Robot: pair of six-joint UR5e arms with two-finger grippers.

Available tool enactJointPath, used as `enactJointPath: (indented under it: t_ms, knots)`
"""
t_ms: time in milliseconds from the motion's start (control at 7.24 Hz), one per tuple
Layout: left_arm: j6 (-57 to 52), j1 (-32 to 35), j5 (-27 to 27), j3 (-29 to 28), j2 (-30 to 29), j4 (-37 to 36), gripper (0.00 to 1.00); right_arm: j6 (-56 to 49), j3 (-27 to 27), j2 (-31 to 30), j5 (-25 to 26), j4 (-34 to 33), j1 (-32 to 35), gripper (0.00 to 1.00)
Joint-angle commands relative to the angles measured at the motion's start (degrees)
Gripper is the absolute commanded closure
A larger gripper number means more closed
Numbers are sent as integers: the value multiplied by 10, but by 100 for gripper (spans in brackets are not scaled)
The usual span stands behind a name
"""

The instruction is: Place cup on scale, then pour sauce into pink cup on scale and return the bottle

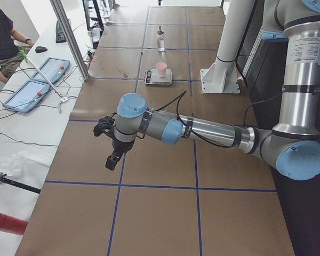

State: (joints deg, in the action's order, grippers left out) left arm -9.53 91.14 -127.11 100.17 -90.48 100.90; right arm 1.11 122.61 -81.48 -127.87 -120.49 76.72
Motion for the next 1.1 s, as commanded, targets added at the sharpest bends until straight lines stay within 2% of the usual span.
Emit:
enactJointPath:
  t_ms: [0, 138, 276, 414, 690, 828, 967]
  knots:
    - [-4, 0, 0, -8, 6, 0, 0, -170, -102, -6, -21, 21, 92, 0]
    - [-5, 0, 1, -10, 19, 0, 0, -186, -134, -30, -21, 72, 113, 0]
    - [-4, 0, 1, -10, 29, 0, 0, -182, -142, -62, -21, 140, 114, 0]
    - [-4, -1, 1, -11, 35, -1, 0, -176, -155, -63, -9, 190, 113, 0]
    - [-5, -1, 1, -44, 34, -2, 0, -172, -245, -74, -12, 192, 113, 0]
    - [-5, -1, 1, -51, 35, -8, 0, -171, -284, -73, -35, 192, 113, 0]
    - [-4, -1, 1, -55, 36, -9, 0, -150, -287, -75, -54, 192, 113, 0]
